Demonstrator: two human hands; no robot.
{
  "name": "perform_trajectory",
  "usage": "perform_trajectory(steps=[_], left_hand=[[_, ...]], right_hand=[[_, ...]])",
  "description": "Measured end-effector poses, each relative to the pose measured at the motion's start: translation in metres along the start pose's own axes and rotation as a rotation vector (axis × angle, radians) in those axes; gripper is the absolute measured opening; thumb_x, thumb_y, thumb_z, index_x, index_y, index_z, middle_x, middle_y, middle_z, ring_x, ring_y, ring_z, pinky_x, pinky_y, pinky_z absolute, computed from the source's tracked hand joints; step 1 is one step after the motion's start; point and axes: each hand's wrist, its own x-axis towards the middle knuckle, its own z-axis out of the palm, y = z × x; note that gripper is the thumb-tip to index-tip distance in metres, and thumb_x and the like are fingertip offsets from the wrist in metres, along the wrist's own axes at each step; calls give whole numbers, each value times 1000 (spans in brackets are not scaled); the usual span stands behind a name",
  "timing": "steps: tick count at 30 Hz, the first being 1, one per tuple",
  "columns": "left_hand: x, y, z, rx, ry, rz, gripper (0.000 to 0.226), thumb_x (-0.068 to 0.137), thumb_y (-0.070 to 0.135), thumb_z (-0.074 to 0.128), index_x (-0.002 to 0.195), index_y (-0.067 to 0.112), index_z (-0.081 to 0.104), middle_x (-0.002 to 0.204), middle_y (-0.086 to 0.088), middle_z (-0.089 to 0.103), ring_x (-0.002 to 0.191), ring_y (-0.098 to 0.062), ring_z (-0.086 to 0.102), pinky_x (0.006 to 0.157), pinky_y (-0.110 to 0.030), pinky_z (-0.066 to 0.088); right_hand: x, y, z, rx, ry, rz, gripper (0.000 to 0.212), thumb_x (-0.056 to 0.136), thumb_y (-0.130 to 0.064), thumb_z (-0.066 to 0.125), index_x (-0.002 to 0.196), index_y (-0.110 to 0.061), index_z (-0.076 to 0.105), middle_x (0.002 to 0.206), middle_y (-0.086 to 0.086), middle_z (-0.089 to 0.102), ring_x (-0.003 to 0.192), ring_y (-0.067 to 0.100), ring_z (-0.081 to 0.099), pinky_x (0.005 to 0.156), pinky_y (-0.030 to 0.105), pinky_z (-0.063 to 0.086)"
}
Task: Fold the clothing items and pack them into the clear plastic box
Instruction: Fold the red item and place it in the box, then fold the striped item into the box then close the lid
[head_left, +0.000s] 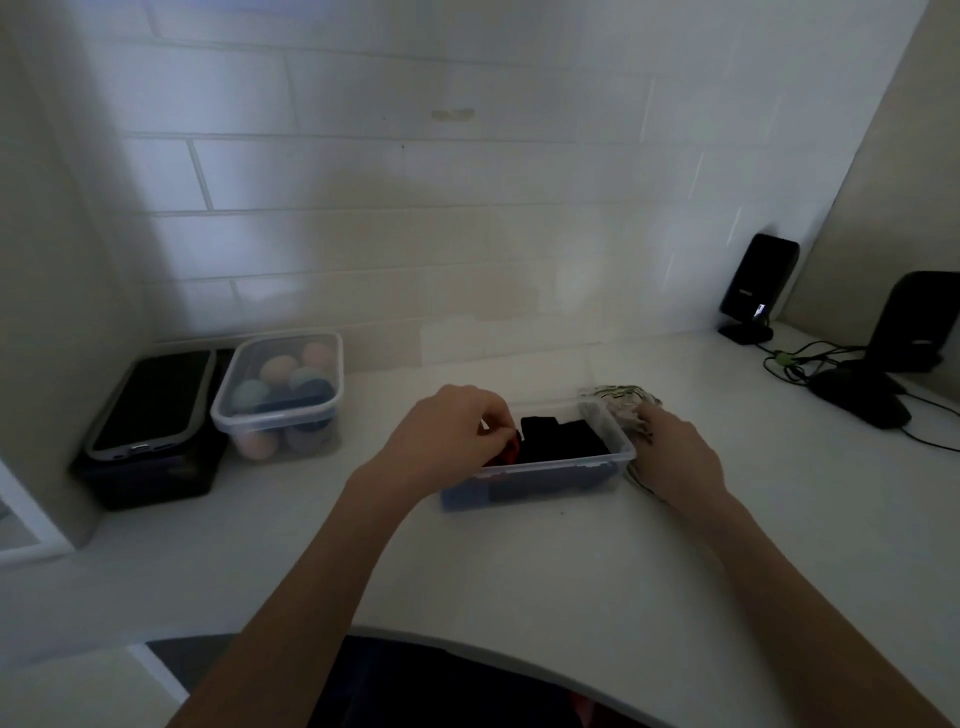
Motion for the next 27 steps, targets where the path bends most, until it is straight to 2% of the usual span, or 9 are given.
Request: perform_trajectory(steps=[4, 8, 11, 14, 16, 19, 22, 24, 27], left_hand=[[2, -1, 0, -13, 41, 9, 14, 85, 22, 57, 81, 26, 69, 74, 19, 59, 76, -9, 62, 76, -31, 52], [4, 11, 2, -134, 129, 38, 12, 88, 23, 58, 91, 23, 70, 82, 14, 64, 75, -5, 60, 71, -18, 47], [6, 30, 9, -309, 164, -21, 25, 86, 40, 59, 83, 19, 72, 78, 4, 71, 71, -9, 64, 68, -20, 50], [13, 46, 15, -503, 97, -106, 45, 81, 57, 55, 76, 17, 75, 73, -3, 74, 70, -18, 69, 70, -31, 55], [20, 55, 19, -660, 15, -125, 44, 83, 55, 54, 83, 15, 72, 80, -2, 74, 77, -17, 70, 75, -31, 58], [28, 66, 24, -814, -57, -126, 27, 86, 42, 59, 75, 19, 68, 75, 0, 72, 75, -16, 71, 71, -26, 59], [29, 66, 25, -972, 31, -163, 22, 88, 29, 61, 73, 14, 69, 64, 5, 71, 61, -8, 68, 58, -16, 54], [33, 58, 25, -1020, 162, -226, 24, 89, 25, 58, 74, 9, 68, 61, 3, 69, 59, -10, 65, 56, -17, 53], [41, 50, 17, -1521, 237, -299, 23, 95, 22, 48, 91, 6, 64, 66, -4, 71, 63, -15, 68, 60, -25, 57]], right_hand=[[-2, -1, -12, 264, 206, 12, 27, 95, -34, 46, 74, -16, 44, 65, 4, 55, 63, 27, 50, 52, 31, 33], [-12, -11, -25, 482, 393, -90, 45, 87, -38, 61, 61, -17, 30, 50, -2, 33, 51, 12, 30, 51, 29, 24], [-23, -20, -33, 614, 417, -228, 49, 82, -30, 69, 59, -16, 29, 48, -3, 28, 50, 6, 26, 50, 27, 24], [-32, -28, -37, 627, 439, -323, 45, 81, -28, 71, 58, -22, 32, 50, -7, 46, 43, 3, 39, 44, 18, 28], [-37, -33, -37, 606, 445, -379, 37, 84, -37, 65, 61, -21, 40, 48, -11, 49, 45, 2, 47, 41, 14, 29], [-40, -38, -34, 586, 413, -450, 36, 87, -42, 50, 66, -14, 48, 48, -14, 44, 45, 2, 46, 42, 13, 29], [-40, -42, -33, 693, 349, -473, 33, 91, -36, 45, 68, -12, 50, 50, -10, 44, 46, 3, 42, 45, 15, 30], [-39, -43, -33, 730, 357, -435, 31, 94, -32, 45, 66, -18, 44, 49, -8, 38, 47, 3, 36, 46, 16, 27], [-33, -41, -34, 801, 380, -299, 37, 98, -21, 46, 63, -22, 32, 52, -8, 31, 49, 2, 31, 47, 14, 25]])
